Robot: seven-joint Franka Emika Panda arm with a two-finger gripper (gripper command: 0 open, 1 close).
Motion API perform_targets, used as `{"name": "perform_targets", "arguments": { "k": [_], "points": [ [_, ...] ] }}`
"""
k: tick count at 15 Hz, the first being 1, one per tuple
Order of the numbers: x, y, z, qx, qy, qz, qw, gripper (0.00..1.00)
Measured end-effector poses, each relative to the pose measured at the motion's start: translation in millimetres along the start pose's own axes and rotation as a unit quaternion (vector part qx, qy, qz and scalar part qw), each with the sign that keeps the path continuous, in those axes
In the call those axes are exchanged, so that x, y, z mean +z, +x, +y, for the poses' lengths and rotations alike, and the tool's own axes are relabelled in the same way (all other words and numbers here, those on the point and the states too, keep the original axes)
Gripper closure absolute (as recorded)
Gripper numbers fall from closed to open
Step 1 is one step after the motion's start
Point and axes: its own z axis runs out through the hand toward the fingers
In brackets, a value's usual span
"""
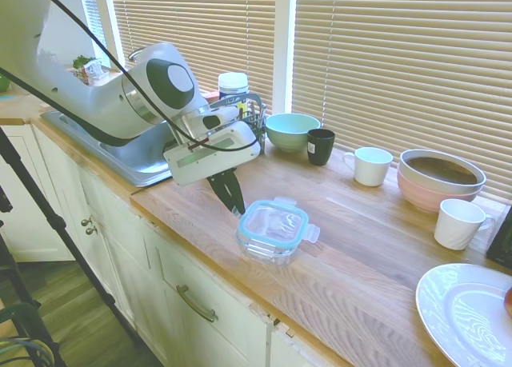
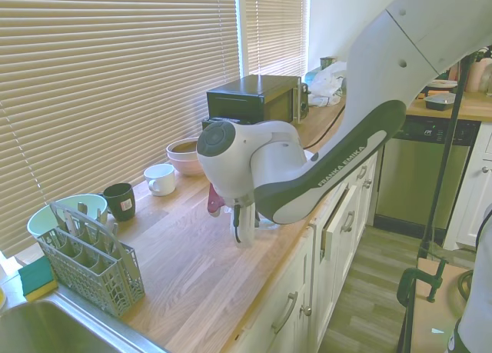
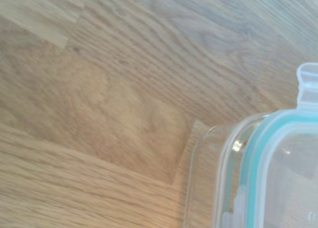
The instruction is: Cover the lid of the food container
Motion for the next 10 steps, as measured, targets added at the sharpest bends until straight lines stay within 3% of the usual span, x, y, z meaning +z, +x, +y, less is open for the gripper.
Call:
{"name": "perform_targets", "arguments": {
  "k": [4, 5, 10],
  "points": [
    [2.5, -4.1, -1.2, 0.001, -0.002, -0.002, 1.0, 1.0],
    [2.5, -4.1, -1.2, 0.004, -0.002, -0.002, 1.0, 0.0],
    [1.8, -4.0, -1.9, 0.009, 0.0, -0.004, 1.0, 0.0]
  ]
}}
